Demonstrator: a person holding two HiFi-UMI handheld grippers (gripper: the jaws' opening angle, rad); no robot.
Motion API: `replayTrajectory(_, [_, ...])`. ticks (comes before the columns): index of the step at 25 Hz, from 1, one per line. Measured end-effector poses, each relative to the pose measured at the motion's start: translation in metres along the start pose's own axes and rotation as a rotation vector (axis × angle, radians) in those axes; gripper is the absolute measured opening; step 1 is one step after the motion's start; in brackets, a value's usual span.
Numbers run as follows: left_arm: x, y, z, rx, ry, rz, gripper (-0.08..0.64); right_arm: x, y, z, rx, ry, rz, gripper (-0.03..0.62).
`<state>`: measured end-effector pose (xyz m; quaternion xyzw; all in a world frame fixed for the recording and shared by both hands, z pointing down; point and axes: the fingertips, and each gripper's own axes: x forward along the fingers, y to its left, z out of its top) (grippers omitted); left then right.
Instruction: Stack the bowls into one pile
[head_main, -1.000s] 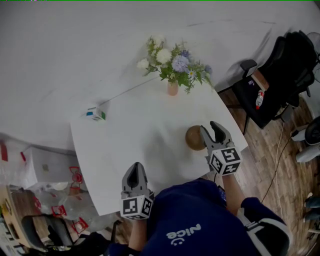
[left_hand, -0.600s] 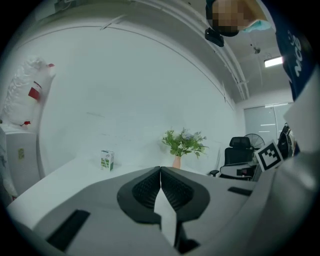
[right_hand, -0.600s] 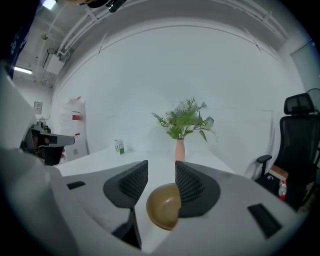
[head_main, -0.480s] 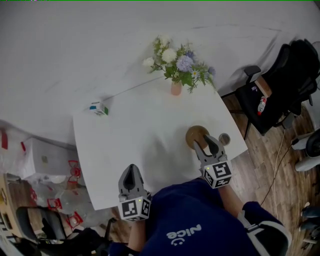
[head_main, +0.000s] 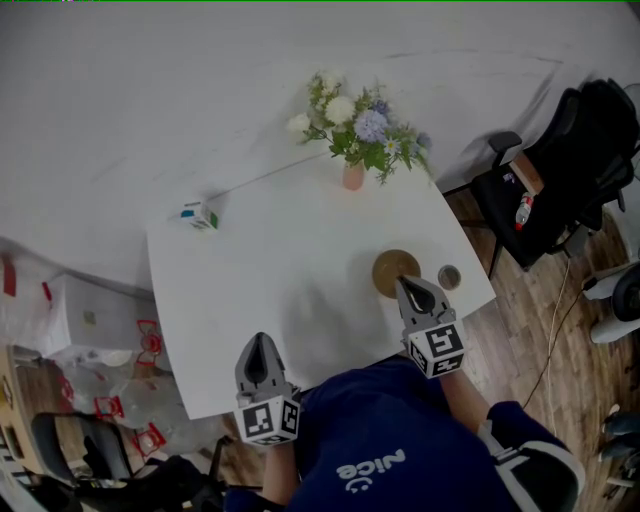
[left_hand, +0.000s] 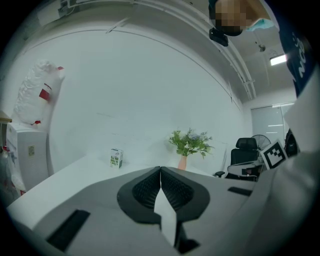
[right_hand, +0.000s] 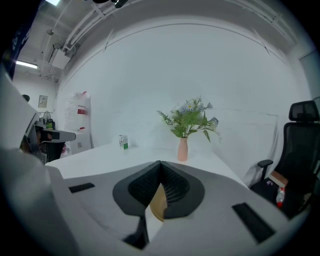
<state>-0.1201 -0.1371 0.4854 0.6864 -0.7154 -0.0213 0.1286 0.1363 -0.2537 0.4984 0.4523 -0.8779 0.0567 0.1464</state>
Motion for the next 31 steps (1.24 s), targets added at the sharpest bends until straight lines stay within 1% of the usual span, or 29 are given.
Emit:
replayTrajectory(6, [-0.003,0.006,-0.003,-0.014,0.01,0.008,0.018,-0.001,0.0,-0.005,-0.01,0.028,-0.005,0.021])
replayTrajectory(13, [-0.007,0.0,-0.009,-0.016,0.02,-0.001,0.018,-0.004,0.001,-0.013,-0.02,0.05,0.005,0.021])
replayTrajectory(31, [-0.006,-0.005,-0.016,-0.028,0.041,-0.003,0.018,0.002,0.001,-0.012,-0.047,0.056,0.032,0.021])
